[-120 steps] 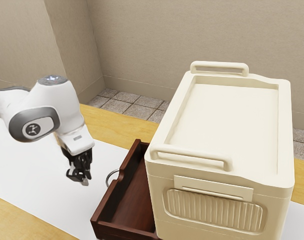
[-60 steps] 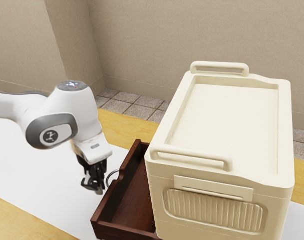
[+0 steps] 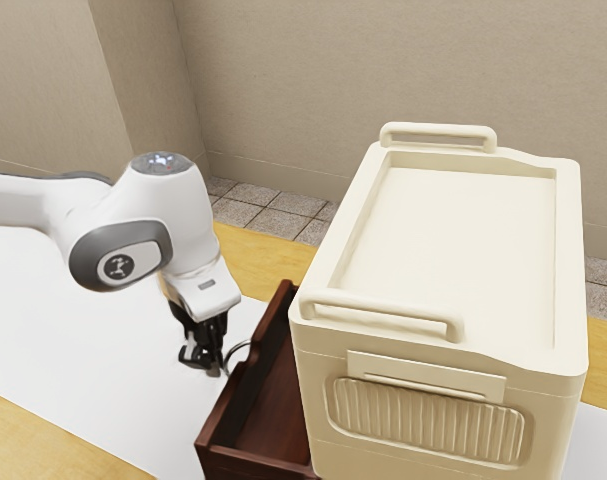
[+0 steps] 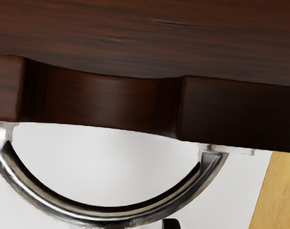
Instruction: Push the drawer handle with one arm to close the drawer
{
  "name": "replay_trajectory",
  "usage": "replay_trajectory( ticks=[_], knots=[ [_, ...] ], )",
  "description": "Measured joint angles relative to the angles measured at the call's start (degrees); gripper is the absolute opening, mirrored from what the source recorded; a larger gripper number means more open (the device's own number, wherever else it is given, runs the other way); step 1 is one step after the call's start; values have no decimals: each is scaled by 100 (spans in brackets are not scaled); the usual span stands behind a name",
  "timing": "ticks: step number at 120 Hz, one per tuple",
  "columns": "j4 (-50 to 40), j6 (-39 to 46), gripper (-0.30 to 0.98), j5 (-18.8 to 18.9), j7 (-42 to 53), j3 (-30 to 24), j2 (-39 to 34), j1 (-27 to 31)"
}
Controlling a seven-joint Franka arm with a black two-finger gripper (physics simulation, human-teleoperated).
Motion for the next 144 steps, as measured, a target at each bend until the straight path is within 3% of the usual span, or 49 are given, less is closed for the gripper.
replay_trajectory(
  ticks=[30, 76, 116, 144],
  knots=[
    [79, 401, 0, -36, 6, -318, 186, 24],
    [240, 1343, 0, -438, 6, -822, 706, 117],
    [229, 1993, -1, -1127, 9, -1332, 839, 167],
    [152, 1885, -2, -1589, 5, -1352, 724, 275]
  ],
)
